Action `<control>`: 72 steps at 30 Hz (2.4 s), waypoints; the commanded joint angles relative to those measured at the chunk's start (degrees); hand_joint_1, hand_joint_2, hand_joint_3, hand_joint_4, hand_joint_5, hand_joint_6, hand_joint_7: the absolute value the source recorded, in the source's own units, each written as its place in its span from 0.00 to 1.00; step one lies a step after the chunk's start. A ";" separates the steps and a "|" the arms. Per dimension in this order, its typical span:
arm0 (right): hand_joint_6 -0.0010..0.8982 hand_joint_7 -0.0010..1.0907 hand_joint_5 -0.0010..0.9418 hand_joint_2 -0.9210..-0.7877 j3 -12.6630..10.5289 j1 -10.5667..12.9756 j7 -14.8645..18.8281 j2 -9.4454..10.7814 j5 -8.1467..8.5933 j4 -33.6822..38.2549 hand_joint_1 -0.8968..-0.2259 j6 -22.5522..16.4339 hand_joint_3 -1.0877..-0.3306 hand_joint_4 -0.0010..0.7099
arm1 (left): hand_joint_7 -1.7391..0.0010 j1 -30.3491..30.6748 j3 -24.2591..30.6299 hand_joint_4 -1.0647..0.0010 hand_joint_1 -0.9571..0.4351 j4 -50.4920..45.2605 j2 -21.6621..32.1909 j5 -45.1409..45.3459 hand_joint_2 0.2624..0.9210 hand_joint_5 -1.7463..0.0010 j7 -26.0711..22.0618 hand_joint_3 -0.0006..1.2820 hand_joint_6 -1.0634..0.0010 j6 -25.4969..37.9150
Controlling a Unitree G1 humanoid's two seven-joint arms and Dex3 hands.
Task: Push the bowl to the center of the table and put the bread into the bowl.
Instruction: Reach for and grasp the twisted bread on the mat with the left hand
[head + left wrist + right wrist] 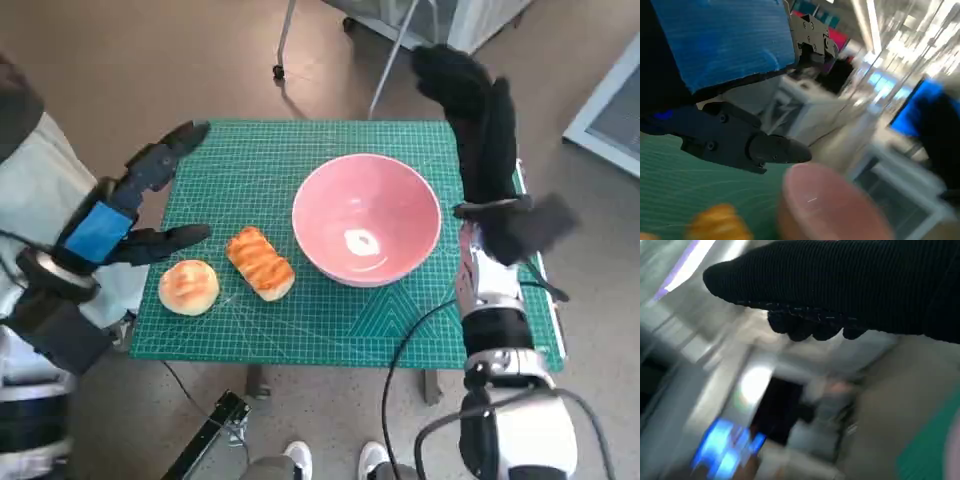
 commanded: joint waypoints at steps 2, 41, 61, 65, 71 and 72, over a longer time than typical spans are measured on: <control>0.00 0.73 0.01 0.00 1.72 4.86 4.10 0.36 3.29 -7.63 0.30 1.08 0.36 0.39 | 0.97 -3.08 -3.20 0.82 0.38 1.85 3.28 2.96 0.99 1.00 -3.58 0.04 0.73 0.97; 0.00 0.69 0.01 0.00 3.74 8.86 2.65 -1.38 0.63 -13.00 0.36 0.78 0.32 0.39 | 0.96 -16.88 -27.17 0.74 0.60 24.84 0.79 28.56 0.82 0.99 -2.64 0.00 0.62 -13.50; 0.00 0.69 0.01 0.00 3.90 10.41 2.23 -1.40 1.23 -14.45 0.37 1.73 0.32 0.39 | 0.93 -22.29 -35.38 0.63 0.61 38.39 -7.42 39.50 0.91 0.97 9.17 0.01 0.53 -9.96; 0.00 0.69 0.01 0.00 3.92 10.78 2.47 -1.34 1.64 -14.80 0.37 2.21 0.32 0.38 | 0.92 -23.48 -37.16 0.57 0.62 41.82 -9.63 40.85 0.96 0.96 11.99 0.02 0.49 -9.44; 0.00 0.69 0.00 0.00 3.92 11.41 2.62 -1.55 2.11 -15.85 0.37 3.13 0.32 0.37 | 0.80 -25.26 -39.62 0.44 0.64 46.16 -11.04 42.64 0.99 0.96 15.39 0.05 0.42 -9.90; 0.00 0.69 0.00 0.00 3.93 11.50 2.62 -1.58 2.17 -16.05 0.37 3.29 0.32 0.37 | 0.68 -25.56 -39.96 0.42 0.60 46.74 -11.12 42.77 1.00 0.96 15.80 0.08 0.43 -10.07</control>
